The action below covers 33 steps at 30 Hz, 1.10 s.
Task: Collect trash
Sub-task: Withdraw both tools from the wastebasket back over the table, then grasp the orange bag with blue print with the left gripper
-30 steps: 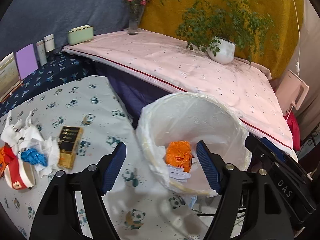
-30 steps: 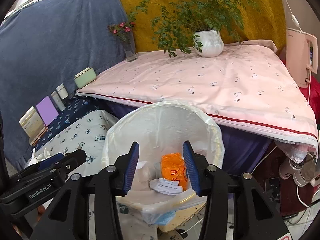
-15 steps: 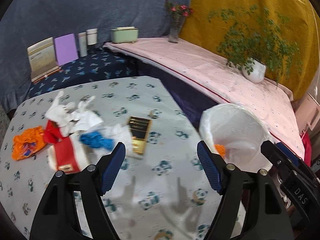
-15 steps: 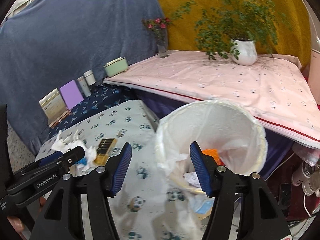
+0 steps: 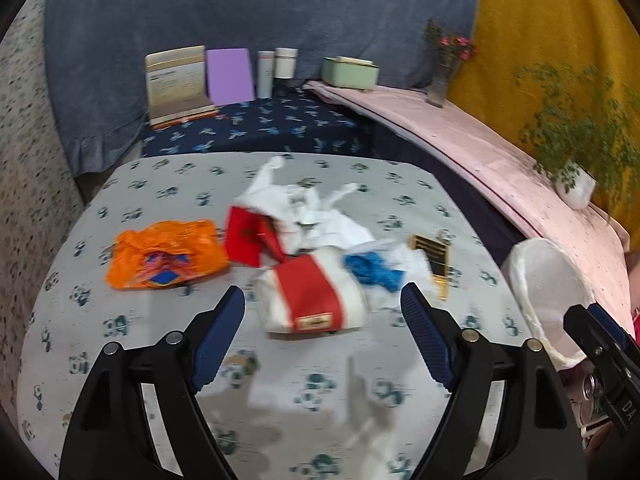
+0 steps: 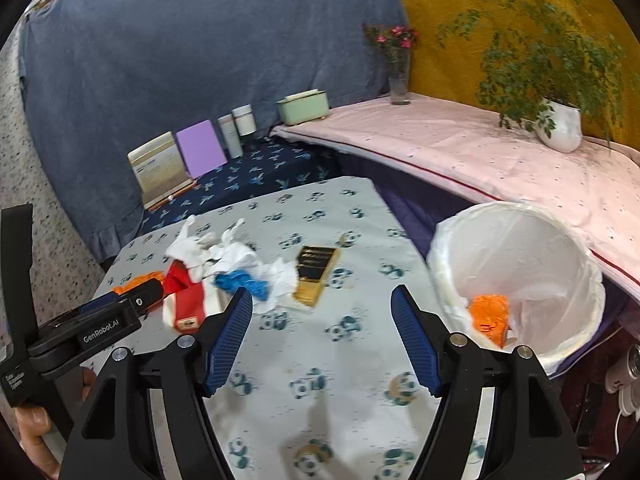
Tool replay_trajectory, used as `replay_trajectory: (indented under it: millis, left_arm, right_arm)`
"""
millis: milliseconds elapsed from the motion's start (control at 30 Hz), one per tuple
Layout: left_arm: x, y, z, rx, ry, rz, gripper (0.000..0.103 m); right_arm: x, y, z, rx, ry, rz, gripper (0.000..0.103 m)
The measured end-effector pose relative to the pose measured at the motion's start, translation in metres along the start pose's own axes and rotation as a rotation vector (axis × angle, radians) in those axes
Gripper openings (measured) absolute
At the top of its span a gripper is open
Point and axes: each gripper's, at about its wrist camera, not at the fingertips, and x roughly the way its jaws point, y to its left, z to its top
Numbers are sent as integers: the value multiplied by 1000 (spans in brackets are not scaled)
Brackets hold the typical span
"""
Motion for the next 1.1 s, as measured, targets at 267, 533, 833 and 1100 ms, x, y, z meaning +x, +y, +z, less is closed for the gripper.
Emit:
replay_trajectory:
  millis: [267,533,833,1100]
  left_arm:
    - [1,76,-4,-77,4,96,82]
    - [13,135,-7,-114,26,172,91]
    - [46,181,0,-157,82,193,93]
    - [83,193,2,-184,128,173,80]
  right_arm:
    - [21,54,-10,-65,57,49,75]
    - [52,108,-22,-150,115,78,82]
    - [81,145,-28,-193,157,89,82]
    - [104,150,-30,-194,183,81,82]
